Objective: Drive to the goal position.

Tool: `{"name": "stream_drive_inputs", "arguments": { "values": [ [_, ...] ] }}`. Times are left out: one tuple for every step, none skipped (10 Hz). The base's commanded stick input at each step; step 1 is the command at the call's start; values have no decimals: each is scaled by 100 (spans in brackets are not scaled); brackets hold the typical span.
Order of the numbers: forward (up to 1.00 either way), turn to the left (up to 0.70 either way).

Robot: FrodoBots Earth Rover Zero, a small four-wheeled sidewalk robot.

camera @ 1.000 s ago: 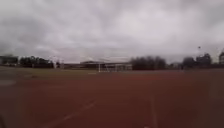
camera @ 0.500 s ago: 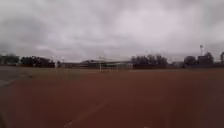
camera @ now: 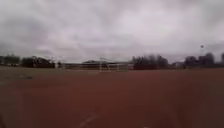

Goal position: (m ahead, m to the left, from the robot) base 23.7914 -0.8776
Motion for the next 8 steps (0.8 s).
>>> {"name": "stream_drive_inputs", "arguments": {
  "values": [
    [70, 0],
    [70, 0],
    [70, 0],
    [70, 0],
    [70, 0],
    [70, 0],
    [70, 0],
    [70, 0]
  ]
}}
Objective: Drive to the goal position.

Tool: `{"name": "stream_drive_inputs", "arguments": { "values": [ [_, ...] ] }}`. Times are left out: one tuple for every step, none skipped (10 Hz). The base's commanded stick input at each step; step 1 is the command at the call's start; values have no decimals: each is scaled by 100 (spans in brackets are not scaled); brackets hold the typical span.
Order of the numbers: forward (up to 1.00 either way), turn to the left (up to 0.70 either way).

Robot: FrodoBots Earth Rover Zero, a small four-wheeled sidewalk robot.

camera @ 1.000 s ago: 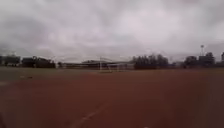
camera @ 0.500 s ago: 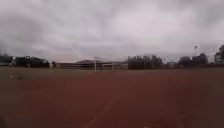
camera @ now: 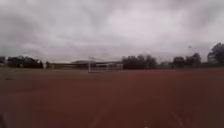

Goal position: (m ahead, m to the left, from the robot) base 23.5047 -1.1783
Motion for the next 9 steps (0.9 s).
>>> {"name": "stream_drive_inputs", "arguments": {
  "values": [
    [70, 0],
    [70, 0],
    [70, 0],
    [70, 0],
    [70, 0],
    [70, 0],
    [70, 0],
    [70, 0],
    [70, 0]
  ]
}}
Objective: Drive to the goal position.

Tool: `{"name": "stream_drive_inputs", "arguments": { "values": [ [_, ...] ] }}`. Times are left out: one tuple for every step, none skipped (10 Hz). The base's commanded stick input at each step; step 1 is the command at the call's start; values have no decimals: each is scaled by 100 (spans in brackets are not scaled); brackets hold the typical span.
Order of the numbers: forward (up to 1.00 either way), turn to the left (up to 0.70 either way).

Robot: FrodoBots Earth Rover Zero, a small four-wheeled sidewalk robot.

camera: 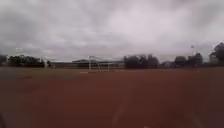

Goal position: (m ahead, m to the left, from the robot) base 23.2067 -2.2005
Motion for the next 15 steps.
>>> {"name": "stream_drive_inputs", "arguments": {
  "values": [
    [70, 0],
    [70, 0],
    [70, 0],
    [70, 0],
    [70, 0],
    [70, 0],
    [70, 0],
    [70, 0],
    [70, 0],
    [70, 0],
    [70, 0],
    [70, 0],
    [70, -35],
    [70, -35],
    [70, -35]
  ]
}}
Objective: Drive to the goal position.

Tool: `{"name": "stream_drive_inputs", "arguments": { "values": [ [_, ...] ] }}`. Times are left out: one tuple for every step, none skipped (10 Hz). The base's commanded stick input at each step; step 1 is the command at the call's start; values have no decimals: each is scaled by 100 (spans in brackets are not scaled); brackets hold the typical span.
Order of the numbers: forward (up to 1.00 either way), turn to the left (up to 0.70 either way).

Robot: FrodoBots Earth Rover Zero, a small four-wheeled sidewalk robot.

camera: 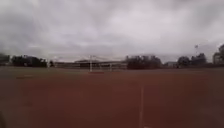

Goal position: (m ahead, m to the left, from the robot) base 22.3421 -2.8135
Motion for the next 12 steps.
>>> {"name": "stream_drive_inputs", "arguments": {
  "values": [
    [70, -35],
    [70, -35],
    [70, -35],
    [70, -35],
    [70, -35],
    [70, -35],
    [70, -23],
    [70, -2],
    [70, 0],
    [70, 0],
    [70, 0],
    [70, 0]
  ]
}}
